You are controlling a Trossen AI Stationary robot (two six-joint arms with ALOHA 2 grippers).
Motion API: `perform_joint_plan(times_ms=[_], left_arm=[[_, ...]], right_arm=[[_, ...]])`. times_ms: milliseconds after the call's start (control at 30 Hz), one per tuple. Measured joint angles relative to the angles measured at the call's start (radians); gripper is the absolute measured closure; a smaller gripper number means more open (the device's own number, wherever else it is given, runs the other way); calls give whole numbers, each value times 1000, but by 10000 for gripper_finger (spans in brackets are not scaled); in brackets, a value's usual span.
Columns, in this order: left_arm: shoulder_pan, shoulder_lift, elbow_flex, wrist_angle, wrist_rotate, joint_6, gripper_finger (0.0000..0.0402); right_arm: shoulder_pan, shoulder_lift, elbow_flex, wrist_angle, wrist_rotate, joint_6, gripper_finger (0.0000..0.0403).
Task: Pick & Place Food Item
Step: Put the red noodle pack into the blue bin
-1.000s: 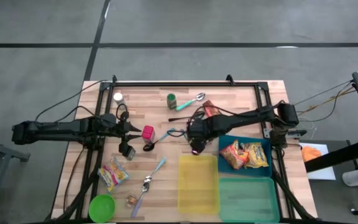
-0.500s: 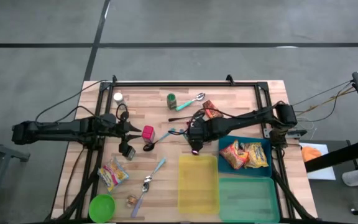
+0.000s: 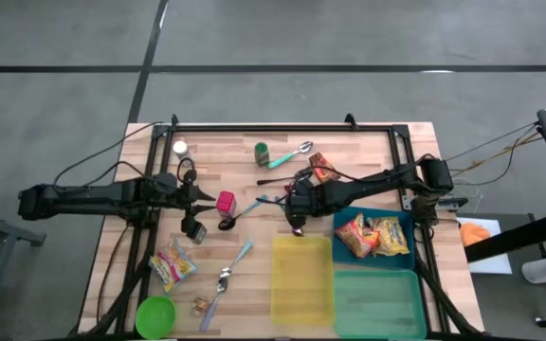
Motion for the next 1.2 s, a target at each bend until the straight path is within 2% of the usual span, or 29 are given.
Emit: perform_joint_plan(times_ms=[267,1200], left_arm=[[0,0,0,0,0,0,286],[0,0,0,1,0,-2,286]], right_arm=[[0,0,-104,140,-41,41,34],[-20,-2,-152,150,-76,27,35]])
